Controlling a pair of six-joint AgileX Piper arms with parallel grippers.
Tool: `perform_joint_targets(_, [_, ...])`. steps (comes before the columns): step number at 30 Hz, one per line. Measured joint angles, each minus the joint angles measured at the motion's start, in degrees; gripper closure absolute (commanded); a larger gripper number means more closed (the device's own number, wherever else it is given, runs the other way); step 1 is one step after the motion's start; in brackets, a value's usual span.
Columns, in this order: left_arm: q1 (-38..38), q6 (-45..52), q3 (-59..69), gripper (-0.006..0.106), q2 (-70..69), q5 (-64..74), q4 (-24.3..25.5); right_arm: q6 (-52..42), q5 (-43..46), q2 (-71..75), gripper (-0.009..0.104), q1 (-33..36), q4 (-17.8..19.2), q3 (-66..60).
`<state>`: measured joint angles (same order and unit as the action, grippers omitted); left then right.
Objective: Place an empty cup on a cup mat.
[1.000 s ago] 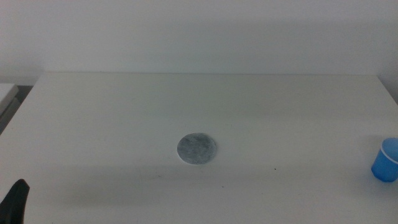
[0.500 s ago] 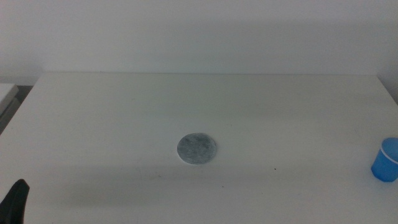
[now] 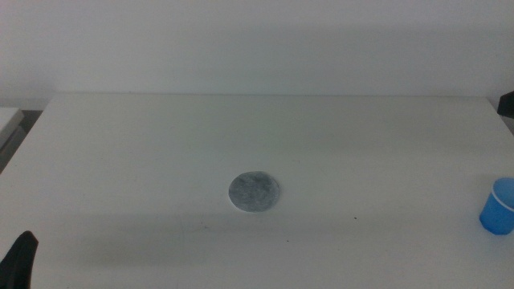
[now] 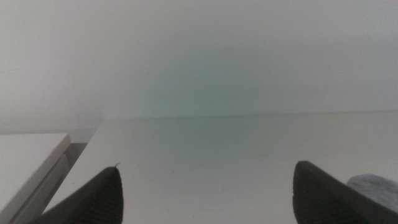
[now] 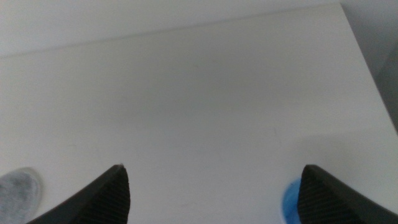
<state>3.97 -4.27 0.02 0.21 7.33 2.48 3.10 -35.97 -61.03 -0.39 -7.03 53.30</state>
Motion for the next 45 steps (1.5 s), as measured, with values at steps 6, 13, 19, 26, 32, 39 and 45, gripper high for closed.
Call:
perform_joint_targets(6, [0.0,0.0,0.0,0.007,0.0,0.0,0.0,2.84,-2.82,-0.59,0.002,0.0,2.27,1.48])
perform_joint_targets(13, [0.0,0.0,0.0,0.007,0.0,0.0,0.0,10.15,-15.94,-6.45,0.002,-0.8,11.44,11.61])
perform_joint_targets(19, [0.0,0.0,0.0,0.007,0.0,0.0,0.0,10.69,-22.48,-14.08,0.002,-7.48,11.32,16.32])
perform_joint_targets(26, [0.0,0.0,0.0,0.007,0.0,0.0,0.0,10.36,-23.97,-23.09,0.002,-13.17,9.92,16.64])
perform_joint_targets(32, [0.0,0.0,0.0,0.007,0.0,0.0,0.0,10.36,-24.04,-31.07,0.002,-14.05,9.8,16.64])
perform_joint_targets(39, [0.0,0.0,0.0,0.007,0.0,0.0,0.0,10.32,-22.76,-39.27,0.007,-14.05,9.69,16.64])
perform_joint_targets(45, [0.0,0.0,0.0,0.007,0.0,0.0,0.0,10.22,-20.98,-44.3,0.08,-14.05,9.69,16.64])
